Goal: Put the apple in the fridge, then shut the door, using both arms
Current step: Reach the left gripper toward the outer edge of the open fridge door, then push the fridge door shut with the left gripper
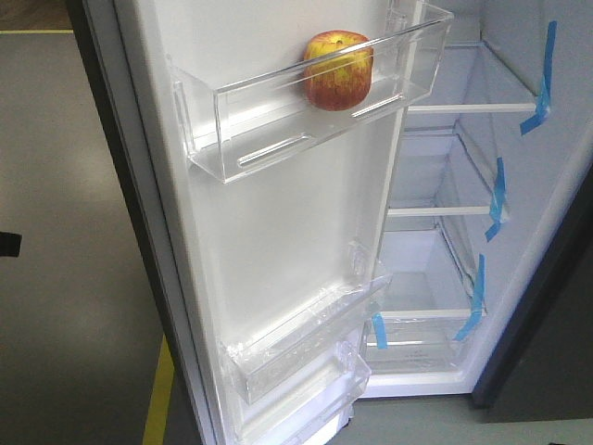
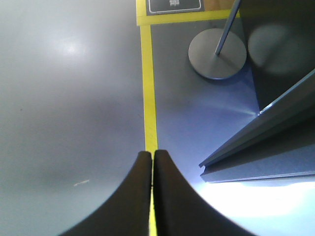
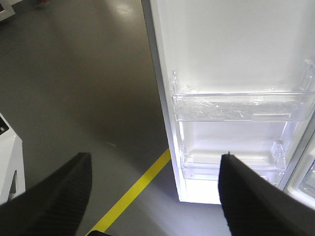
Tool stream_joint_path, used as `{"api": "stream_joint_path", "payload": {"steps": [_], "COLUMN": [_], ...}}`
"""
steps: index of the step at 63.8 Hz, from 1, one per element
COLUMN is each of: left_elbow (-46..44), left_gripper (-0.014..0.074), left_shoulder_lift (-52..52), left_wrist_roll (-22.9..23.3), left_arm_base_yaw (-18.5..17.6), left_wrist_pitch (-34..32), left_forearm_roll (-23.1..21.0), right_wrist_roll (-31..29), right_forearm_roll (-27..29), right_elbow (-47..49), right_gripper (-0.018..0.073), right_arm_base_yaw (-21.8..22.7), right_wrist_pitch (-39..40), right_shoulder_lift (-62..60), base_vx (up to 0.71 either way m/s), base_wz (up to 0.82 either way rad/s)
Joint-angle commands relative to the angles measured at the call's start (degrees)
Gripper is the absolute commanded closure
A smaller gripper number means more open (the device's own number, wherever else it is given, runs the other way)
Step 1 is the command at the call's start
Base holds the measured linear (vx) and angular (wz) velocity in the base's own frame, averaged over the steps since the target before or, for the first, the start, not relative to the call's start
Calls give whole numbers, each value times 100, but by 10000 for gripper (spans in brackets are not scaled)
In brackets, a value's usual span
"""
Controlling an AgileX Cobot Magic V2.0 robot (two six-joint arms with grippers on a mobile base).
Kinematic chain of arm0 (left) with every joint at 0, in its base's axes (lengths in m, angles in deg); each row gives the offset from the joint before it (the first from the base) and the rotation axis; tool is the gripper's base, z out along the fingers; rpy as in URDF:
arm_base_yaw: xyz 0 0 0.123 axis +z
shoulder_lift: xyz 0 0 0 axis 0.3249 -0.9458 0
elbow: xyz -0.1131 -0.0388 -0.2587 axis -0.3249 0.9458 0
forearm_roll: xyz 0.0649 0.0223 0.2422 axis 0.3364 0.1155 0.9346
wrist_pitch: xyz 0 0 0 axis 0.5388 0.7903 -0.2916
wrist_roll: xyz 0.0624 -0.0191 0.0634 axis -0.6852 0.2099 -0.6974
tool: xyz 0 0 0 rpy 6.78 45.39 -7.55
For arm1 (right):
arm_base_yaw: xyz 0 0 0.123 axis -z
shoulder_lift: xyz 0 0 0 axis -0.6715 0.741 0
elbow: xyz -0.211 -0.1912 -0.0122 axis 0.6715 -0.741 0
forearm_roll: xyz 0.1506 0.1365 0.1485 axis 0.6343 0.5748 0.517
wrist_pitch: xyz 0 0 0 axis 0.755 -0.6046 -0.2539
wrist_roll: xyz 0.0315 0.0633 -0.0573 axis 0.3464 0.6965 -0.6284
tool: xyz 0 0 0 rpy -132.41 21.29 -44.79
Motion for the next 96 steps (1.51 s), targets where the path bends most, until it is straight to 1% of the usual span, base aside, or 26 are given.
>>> {"api": "stream_joint_path", "payload": {"steps": [1, 7, 12, 22, 29, 34, 43, 51, 56, 59, 61, 64, 68, 75, 87, 96], "left_elbow": [-534, -949, -1283, -1984, -2453, -2771, -3306, -3737, -3868, -3875, -3875, -3875, -3875, -3875, -3875, -3875], "left_gripper": [603, 603, 603, 603, 603, 603, 603, 603, 603, 603, 603, 603, 603, 603, 603, 603], "left_shoulder_lift": [-173, -475, -798, -1458, -1947, -2303, -2887, -3316, -3496, -3567, -3602, -3629, -3629, -3623, -3613, -3530], "left_wrist_roll": [-30, -63, -360, -992, -1303, -1555, -1933, -2264, -2683, -3020, -3222, -3455, -3664, -3780, -3880, -3922], "left_arm_base_yaw": [-9, -9, -9, -9, -9, -9, -9, -9, -14, -39, -61, -104, -187, -349, -703, -1055], "left_wrist_pitch": [-52, 55, 128, 93, 102, 97, 84, 160, 350, 480, 562, 682, 817, 1043, 1373, 1417], "left_forearm_roll": [-34, -260, -586, -1574, -2154, -2684, -3449, -4409, -5112, -5597, -5845, -6105, -6305, -6483, -6520, -6519], "right_wrist_roll": [-8, -8, -8, -8, -8, -8, -8, -8, -8, -8, -8, -8, -8, -8, -8, -8], "right_forearm_roll": [167, 167, 167, 167, 167, 167, 167, 167, 167, 167, 167, 167, 167, 167, 167, 167], "right_elbow": [133, 133, 133, 133, 133, 133, 133, 133, 133, 133, 133, 133, 133, 133, 133, 133], "right_gripper": [46, 46, 46, 46, 46, 46, 46, 46, 46, 46, 46, 46, 46, 46, 46, 46], "right_arm_base_yaw": [13, 13, 13, 13, 13, 13, 13, 13, 13, 13, 13, 13, 13, 13, 13, 13], "right_wrist_pitch": [303, 303, 303, 303, 303, 303, 303, 303, 303, 303, 303, 303, 303, 303, 303, 303], "right_shoulder_lift": [67, 67, 67, 67, 67, 67, 67, 67, 67, 67, 67, 67, 67, 67, 67, 67], "base_vx": [0, 0, 0, 0, 0, 0, 0, 0, 0, 0, 0, 0, 0, 0, 0, 0], "base_wz": [0, 0, 0, 0, 0, 0, 0, 0, 0, 0, 0, 0, 0, 0, 0, 0]}}
